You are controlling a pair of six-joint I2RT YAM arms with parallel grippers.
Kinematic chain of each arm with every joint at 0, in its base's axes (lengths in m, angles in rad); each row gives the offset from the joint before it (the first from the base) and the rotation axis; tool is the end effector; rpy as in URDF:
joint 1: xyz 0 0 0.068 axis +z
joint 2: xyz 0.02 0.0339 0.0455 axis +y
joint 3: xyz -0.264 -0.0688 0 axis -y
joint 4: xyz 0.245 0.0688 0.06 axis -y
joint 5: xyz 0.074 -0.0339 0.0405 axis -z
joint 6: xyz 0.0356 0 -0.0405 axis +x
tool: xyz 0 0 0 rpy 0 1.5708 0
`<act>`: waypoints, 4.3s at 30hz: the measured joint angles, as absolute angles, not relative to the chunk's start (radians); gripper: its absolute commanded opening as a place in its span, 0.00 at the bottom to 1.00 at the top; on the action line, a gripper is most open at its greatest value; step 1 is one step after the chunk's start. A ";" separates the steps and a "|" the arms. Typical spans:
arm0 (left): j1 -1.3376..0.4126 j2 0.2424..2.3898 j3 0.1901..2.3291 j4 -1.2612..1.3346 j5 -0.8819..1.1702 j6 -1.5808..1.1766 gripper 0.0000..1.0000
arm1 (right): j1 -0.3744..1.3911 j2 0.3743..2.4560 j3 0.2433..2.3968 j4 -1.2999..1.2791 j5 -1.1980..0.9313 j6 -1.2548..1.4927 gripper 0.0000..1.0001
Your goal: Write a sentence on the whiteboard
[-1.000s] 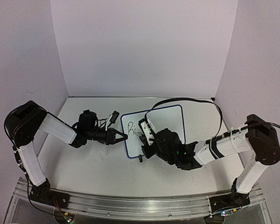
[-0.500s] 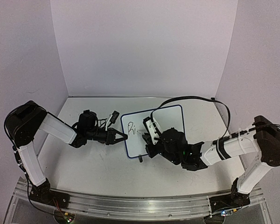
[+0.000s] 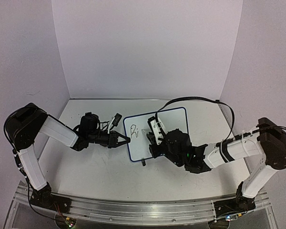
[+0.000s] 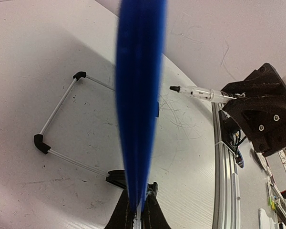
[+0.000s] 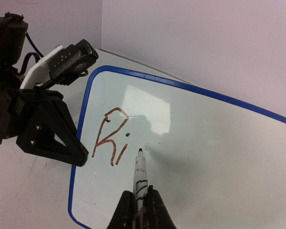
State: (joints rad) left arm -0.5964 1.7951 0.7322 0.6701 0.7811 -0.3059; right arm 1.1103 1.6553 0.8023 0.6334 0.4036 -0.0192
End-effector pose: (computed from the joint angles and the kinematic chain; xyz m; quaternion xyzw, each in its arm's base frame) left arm 0.2689 -0.2128 0.1480 0.3206 0.7302 -0.5088 0.3243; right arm 0.1693 0.3098 0.2082 -0.3033 0.7129 0.1842 0.6049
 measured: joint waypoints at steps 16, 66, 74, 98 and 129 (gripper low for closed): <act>-0.596 1.794 0.733 0.664 0.781 -0.303 0.00 | 1.105 1.689 0.816 0.628 0.427 -0.022 0.00; -0.596 1.794 0.733 0.662 0.775 -0.303 0.00 | 1.105 1.717 0.849 0.612 0.404 0.023 0.00; -0.596 1.794 0.733 0.662 0.775 -0.303 0.00 | 1.105 1.716 0.849 0.609 0.404 0.027 0.00; -0.597 1.793 0.733 0.662 0.775 -0.303 0.00 | 1.107 1.688 0.822 0.568 0.433 0.036 0.00; -0.597 1.792 0.733 0.660 0.775 -0.303 0.00 | 1.121 1.684 0.822 0.523 0.430 0.054 0.00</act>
State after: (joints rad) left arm -0.5968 1.7924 0.7334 0.6599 0.7750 -0.3027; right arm 1.1206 1.6840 0.8215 0.5230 0.4296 0.0539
